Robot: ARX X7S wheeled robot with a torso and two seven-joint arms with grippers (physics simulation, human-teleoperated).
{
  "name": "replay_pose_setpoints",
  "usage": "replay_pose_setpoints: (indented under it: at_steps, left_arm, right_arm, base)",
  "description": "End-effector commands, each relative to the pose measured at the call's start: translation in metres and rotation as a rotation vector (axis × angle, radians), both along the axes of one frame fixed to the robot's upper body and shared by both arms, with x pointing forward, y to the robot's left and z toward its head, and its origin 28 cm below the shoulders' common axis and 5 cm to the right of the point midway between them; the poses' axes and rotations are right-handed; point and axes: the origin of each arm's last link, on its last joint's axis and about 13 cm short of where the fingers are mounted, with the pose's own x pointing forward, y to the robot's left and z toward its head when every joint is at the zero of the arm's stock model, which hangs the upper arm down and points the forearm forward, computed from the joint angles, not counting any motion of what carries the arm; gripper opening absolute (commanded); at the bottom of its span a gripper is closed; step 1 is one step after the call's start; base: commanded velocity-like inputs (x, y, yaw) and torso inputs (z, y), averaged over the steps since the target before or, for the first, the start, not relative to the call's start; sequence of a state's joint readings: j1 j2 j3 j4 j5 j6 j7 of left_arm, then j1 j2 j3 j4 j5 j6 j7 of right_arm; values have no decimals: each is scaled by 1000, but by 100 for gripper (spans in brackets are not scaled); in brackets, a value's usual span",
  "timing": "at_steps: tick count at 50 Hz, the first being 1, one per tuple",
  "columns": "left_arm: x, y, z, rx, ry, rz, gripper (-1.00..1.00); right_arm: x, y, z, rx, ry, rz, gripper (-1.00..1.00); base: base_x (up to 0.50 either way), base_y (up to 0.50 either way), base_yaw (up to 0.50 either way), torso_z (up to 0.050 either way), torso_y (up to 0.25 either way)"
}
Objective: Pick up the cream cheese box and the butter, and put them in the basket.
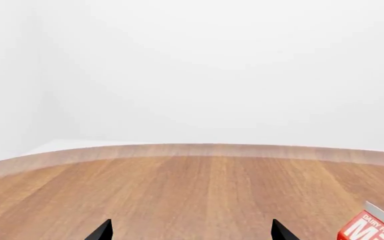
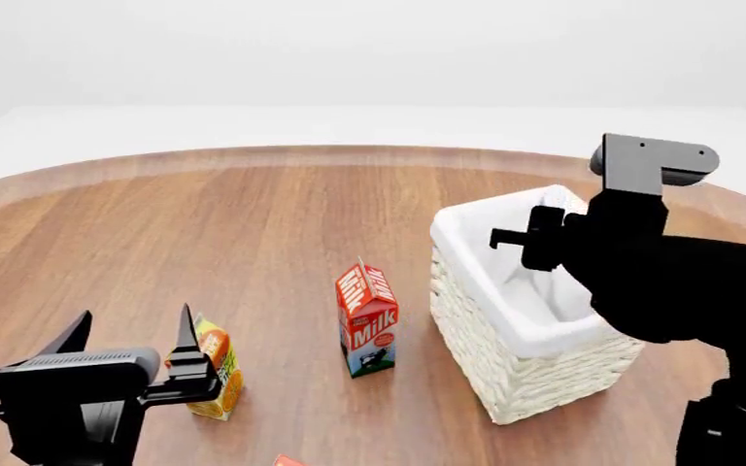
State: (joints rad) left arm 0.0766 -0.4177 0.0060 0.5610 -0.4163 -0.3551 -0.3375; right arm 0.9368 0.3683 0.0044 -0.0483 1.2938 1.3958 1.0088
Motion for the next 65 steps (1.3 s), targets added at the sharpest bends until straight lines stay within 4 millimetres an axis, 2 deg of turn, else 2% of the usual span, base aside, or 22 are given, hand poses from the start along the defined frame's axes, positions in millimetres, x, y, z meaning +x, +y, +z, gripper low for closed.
replay_pose_setpoints:
  at_steps: [1,7,17,58,59,65]
  left_arm:
    - [0,0,0,0,-1,-1,100]
    - [0,0,0,-1,-1,-1,100]
    - [0,1,0,-2,-2,1,100]
    - [0,1,0,-3,-1,-1,100]
    - [0,1,1,-2,-1,-1,100]
    - [0,1,0,-2,-1,-1,100]
  right_arm:
    - [11,-1,-2,36,41,-3,-100]
    - [22,-2,-5,48,73,-7,-100]
    - [30,-3,-7,45,103,-25,-100]
    - [35,-10,-20,47,121,-81,-100]
    - [35,-10,-20,48,118,-80,100]
    - [35,-10,-18,64,95,-65,100]
  base:
    - [0,0,0,0,10]
    - [0,0,0,0,0]
    - [0,0,0,0,0]
    - [0,0,0,0,1]
    - [0,0,0,0,0]
    - [0,0,0,0,0]
